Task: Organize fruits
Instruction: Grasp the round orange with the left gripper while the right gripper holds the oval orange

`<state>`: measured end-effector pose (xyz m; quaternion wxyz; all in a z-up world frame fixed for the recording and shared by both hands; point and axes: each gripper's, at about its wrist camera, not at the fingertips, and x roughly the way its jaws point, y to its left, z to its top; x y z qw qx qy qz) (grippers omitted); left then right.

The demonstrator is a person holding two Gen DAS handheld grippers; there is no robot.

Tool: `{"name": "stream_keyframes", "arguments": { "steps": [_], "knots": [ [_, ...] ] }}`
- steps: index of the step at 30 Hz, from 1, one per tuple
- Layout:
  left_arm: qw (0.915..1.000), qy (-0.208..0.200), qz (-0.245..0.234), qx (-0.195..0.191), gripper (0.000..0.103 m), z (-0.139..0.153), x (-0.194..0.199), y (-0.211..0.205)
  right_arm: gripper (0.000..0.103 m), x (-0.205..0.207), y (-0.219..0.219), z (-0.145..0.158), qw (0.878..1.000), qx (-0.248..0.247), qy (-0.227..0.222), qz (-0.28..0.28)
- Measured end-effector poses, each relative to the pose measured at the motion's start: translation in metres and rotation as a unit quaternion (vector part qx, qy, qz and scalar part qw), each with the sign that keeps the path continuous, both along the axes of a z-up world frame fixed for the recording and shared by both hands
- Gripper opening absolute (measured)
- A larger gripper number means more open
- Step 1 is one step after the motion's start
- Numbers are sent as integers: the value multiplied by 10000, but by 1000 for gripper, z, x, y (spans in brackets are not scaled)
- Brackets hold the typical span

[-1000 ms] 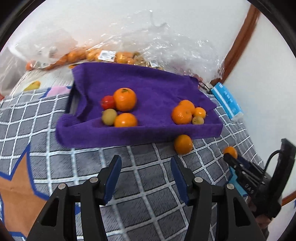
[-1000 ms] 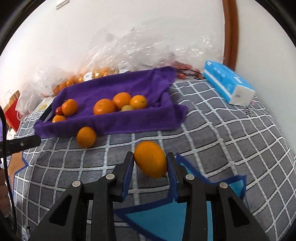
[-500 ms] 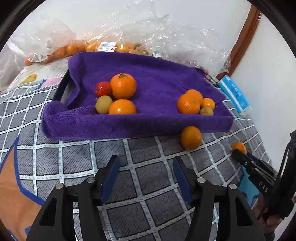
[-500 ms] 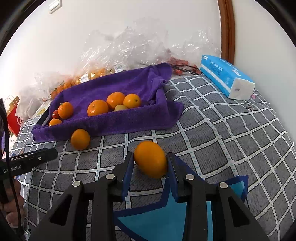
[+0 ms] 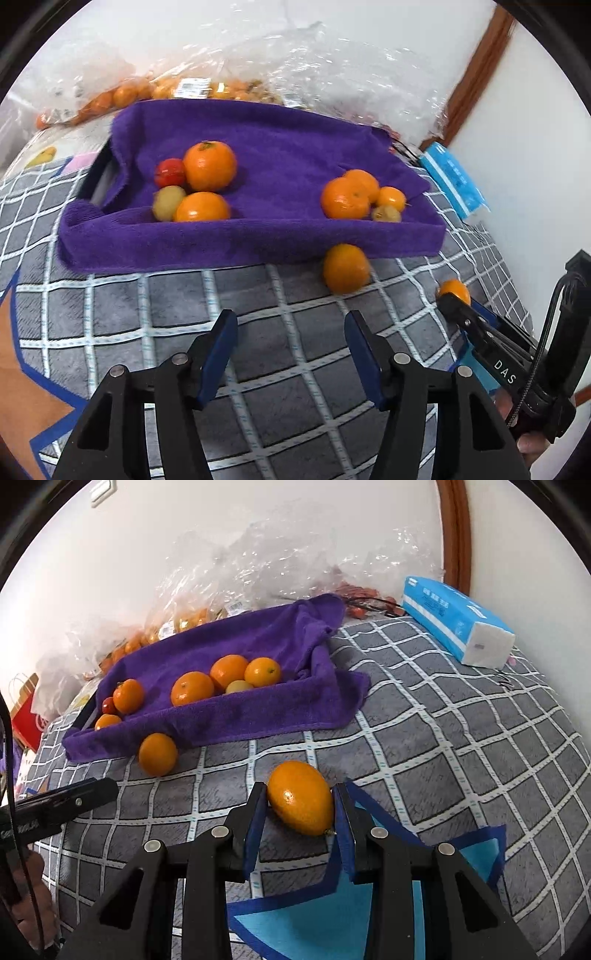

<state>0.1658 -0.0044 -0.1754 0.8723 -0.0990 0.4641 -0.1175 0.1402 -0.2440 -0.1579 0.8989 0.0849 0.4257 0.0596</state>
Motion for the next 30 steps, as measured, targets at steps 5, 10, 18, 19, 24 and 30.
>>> {"name": "stream_keyframes", "arguments": {
  "steps": [5, 10, 18, 19, 24, 30],
  "knots": [
    [9997, -124, -112, 181, 57, 4, 8, -22, 36, -2, -7, 0, 9998, 202, -33, -22],
    [9993, -127, -185, 289, 57, 0, 19, -38, 36, -2, -6, 0, 9996, 260, -55, 66],
    [9989, -264, -93, 386, 48, -4, 28, -48, 36, -1, -8, -2, 9990, 430, -29, 108],
    [9988, -298, -62, 392, 35, -4, 29, -49, 36, -1, -7, -2, 9990, 426, -26, 117],
    [9981, -379, -271, 411, 32, -3, 23, -47, 36, -1, -5, -2, 9994, 317, -22, 119],
    [9995, -274, -70, 110, 32, 7, 9, -26, 36, -2, 2, -2, 9999, 90, 21, 117]
  ]
}}
